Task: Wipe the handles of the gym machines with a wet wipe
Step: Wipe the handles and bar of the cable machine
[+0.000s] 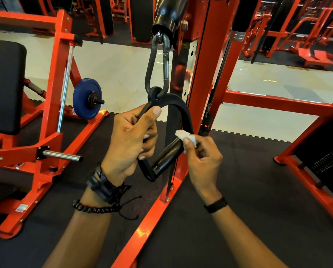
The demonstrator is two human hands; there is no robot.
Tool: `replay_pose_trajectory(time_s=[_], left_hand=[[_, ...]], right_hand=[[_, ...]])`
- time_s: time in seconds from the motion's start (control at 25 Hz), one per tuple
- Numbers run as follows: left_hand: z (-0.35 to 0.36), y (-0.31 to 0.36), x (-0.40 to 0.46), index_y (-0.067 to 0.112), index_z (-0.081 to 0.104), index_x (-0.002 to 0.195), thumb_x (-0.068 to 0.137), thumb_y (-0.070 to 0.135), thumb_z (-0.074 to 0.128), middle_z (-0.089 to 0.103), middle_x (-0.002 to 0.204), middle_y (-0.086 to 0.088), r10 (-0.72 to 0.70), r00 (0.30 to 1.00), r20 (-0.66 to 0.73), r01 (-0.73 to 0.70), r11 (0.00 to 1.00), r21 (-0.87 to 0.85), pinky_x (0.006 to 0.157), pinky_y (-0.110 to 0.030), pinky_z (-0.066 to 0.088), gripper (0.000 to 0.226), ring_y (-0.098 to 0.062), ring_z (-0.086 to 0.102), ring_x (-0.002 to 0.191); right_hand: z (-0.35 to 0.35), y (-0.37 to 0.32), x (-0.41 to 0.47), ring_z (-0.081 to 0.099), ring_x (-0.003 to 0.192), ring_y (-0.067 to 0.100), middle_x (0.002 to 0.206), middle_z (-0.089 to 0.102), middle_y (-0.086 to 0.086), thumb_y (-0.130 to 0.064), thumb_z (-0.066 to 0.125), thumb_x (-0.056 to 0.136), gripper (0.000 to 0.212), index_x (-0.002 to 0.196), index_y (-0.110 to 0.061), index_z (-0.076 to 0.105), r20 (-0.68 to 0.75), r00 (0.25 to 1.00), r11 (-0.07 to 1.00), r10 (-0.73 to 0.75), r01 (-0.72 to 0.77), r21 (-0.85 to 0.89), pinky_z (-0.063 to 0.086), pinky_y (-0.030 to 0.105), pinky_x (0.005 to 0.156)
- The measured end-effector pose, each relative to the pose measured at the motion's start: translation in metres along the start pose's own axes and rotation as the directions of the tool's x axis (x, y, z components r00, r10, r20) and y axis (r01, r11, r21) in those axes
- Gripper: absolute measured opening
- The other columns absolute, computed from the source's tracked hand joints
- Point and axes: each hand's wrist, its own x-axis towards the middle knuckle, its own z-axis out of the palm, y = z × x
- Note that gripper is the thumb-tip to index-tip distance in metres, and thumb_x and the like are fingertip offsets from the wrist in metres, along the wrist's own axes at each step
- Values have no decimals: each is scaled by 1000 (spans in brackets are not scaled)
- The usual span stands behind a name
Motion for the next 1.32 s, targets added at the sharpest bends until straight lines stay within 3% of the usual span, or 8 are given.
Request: replay_pose_trajectory(time_s=[0.24,0.48,0.68,0.8,0.92,1.04,1.2,1.32], left_hand=[[2,0,-2,4,40,72,100,19,51,15,58,-10,-10,1000,-22,9,1000,-27,36,-14,21,34,-10,17,34],[7,-1,-1,10,39,67,100,19,52,19,56,-9,-16,1000,-19,16,1000,-18,36,-15,22,36,-11,19,33],[9,-2,-2,10,40,67,99,20,53,22,54,-7,-10,1000,-26,9,1000,-14,35,-15,22,36,-11,19,33],[8,-2,-2,10,40,67,100,19,53,21,55,-7,-2,1000,-30,1,1000,-27,36,-15,21,36,-11,18,34],[9,-3,-1,10,40,68,100,19,52,20,55,-7,-9,1000,-25,8,1000,-28,36,-15,21,35,-11,18,34],[9,-4,1,10,40,68,99,19,53,20,55,-7,-11,1000,-15,10,1000,-26,36,-14,21,35,-11,18,33],[6,-5,2,9,38,65,99,19,53,22,53,-5,-9,1000,-7,8,1000,-23,36,-15,22,39,-11,19,32],[8,-5,1,10,40,66,100,19,53,20,55,-7,-13,1000,-11,12,1000,-27,36,-15,21,37,-11,18,33]], right_hand=[[-14,-9,-34,55,68,19,81,58,3,-8,69,90,1,89,-7,69,59,996,996,-70,66,68,44,35,57],[4,-22,-28,56,73,10,85,59,5,-5,73,86,5,90,-2,72,46,987,988,-153,154,-9,44,19,66],[11,-27,-19,52,70,7,83,57,4,-12,74,87,8,89,-5,71,96,985,986,-145,152,-70,41,18,61],[-5,-21,-9,54,72,9,83,58,4,-6,75,85,4,87,-7,71,19,988,988,-151,151,-33,42,19,63],[-13,-8,26,48,66,1,80,56,1,-15,74,87,5,86,-11,71,-52,996,992,-67,61,-110,37,14,61],[-6,-16,5,52,67,3,78,57,3,-12,75,87,7,83,-6,72,65,996,995,-63,67,-69,38,16,62],[-4,-39,-51,58,75,7,85,60,3,-2,72,86,4,89,-4,72,278,937,977,-211,194,88,43,18,67],[-6,-12,-12,55,72,6,84,59,1,-10,72,88,3,91,-10,72,128,983,990,-135,139,-27,40,18,65]])
